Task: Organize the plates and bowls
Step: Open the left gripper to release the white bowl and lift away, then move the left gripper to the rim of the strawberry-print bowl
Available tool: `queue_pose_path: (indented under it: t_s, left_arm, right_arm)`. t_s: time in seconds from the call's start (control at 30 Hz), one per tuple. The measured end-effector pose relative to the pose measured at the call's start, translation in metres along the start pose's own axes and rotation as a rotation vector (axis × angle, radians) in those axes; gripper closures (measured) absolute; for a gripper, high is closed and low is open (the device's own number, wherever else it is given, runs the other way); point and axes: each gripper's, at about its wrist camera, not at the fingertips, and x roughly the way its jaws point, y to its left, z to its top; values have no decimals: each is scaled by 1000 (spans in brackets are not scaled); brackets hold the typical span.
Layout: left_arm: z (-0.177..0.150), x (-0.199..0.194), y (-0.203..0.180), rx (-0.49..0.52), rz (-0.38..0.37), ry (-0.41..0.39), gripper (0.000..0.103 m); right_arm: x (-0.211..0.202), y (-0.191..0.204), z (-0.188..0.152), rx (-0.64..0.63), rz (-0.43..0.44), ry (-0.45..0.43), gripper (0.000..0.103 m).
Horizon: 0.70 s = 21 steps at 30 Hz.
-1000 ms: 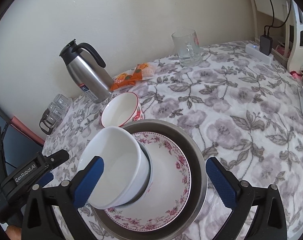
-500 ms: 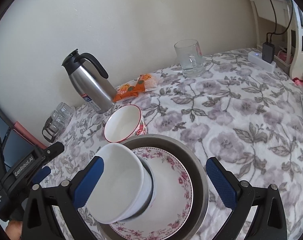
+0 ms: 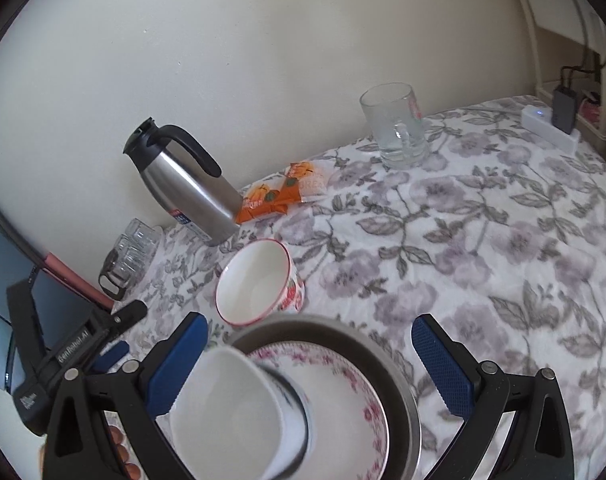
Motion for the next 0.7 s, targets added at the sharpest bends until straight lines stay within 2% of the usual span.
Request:
queue_pose_path:
  t_s: [0.13, 0.37, 0.43, 0.5, 0.57, 0.7]
  left_arm:
    - [2, 20, -6, 14, -23, 39, 5]
    - [6, 46, -23, 87, -47, 70, 5]
    - [7, 54, -23, 97, -50, 82, 9]
    - [9, 62, -21, 99, -49, 97, 21]
    - [10, 71, -17, 97, -44, 115, 28]
    - [14, 85, -10, 80, -51, 131, 34]
  right_arm:
    - [15, 7, 15, -60, -23, 34, 3]
    - [53, 14, 25, -130, -36, 123, 23]
    - [64, 14, 29, -132, -30, 150, 30]
    - [75, 15, 33, -134, -30, 173, 37]
    - [85, 16, 36, -146, -29, 197, 45]
    - [109, 20, 40, -180, -37, 256, 55]
